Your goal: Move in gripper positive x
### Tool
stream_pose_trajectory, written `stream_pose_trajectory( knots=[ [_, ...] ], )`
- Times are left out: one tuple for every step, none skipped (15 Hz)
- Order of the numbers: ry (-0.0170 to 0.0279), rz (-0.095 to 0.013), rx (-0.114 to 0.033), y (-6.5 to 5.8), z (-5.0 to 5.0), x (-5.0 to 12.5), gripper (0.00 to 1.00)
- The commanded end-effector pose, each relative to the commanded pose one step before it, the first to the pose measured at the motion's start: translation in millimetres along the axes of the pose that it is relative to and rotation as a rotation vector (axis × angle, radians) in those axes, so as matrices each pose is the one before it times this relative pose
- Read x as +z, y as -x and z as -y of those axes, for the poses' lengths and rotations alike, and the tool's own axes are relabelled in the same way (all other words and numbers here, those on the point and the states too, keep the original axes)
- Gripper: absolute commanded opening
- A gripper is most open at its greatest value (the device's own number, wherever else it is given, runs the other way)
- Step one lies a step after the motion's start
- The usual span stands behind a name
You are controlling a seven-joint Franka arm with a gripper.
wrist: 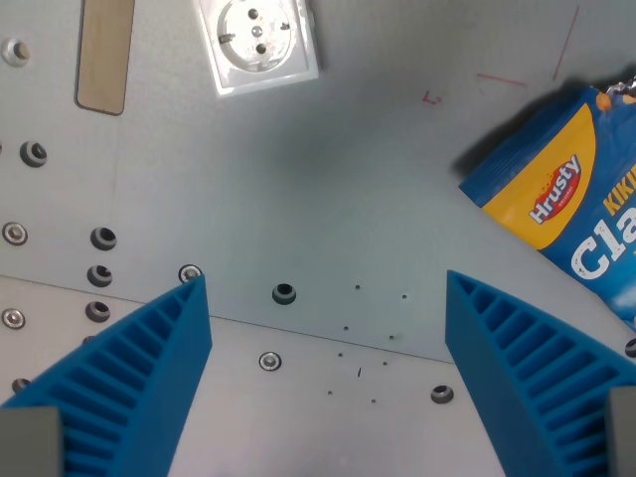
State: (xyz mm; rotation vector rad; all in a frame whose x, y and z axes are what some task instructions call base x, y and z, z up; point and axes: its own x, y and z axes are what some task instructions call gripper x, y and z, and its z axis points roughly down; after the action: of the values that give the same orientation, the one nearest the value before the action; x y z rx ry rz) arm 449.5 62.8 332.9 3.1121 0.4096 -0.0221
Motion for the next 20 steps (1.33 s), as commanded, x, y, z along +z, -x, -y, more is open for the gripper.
stream_pose_trajectory(
  knots=[
    [0.00111, -0.0057, -0.0003, -4.75, 0.03, -2.84, 1.0],
    [0.0, 0.0, 0.0, -5.0, 0.0, 0.0, 1.0],
    [0.0, 0.0, 0.0, -5.0, 0.0, 0.0, 1.0],
    [0.0, 0.0, 0.0, -5.0, 0.0, 0.0, 1.0],
    [0.0, 0.0, 0.0, -5.0, 0.0, 0.0, 1.0],
    [0.0, 0.0, 0.0, -5.0, 0.0, 0.0, 1.0],
    [0.0, 0.0, 0.0, -5.0, 0.0, 0.0, 1.0],
    [0.0, 0.0, 0.0, -5.0, 0.0, 0.0, 1.0],
    [0.0, 0.0, 0.0, -5.0, 0.0, 0.0, 1.0],
    [0.0, 0.0, 0.0, -5.0, 0.0, 0.0, 1.0],
    [0.0, 0.0, 0.0, -5.0, 0.0, 0.0, 1.0],
    [0.0, 0.0, 0.0, -5.0, 0.0, 0.0, 1.0],
    [0.0, 0.0, 0.0, -5.0, 0.0, 0.0, 1.0],
    [0.0, 0.0, 0.0, -5.0, 0.0, 0.0, 1.0],
    [0.0, 0.0, 0.0, -5.0, 0.0, 0.0, 1.0],
    [0.0, 0.0, 0.0, -5.0, 0.0, 0.0, 1.0],
    [0.0, 0.0, 0.0, -5.0, 0.0, 0.0, 1.0],
    [0.0, 0.0, 0.0, -5.0, 0.0, 0.0, 1.0],
    [0.0, 0.0, 0.0, -5.0, 0.0, 0.0, 1.0],
    [0.0, 0.0, 0.0, -5.0, 0.0, 0.0, 1.0]
  ],
)
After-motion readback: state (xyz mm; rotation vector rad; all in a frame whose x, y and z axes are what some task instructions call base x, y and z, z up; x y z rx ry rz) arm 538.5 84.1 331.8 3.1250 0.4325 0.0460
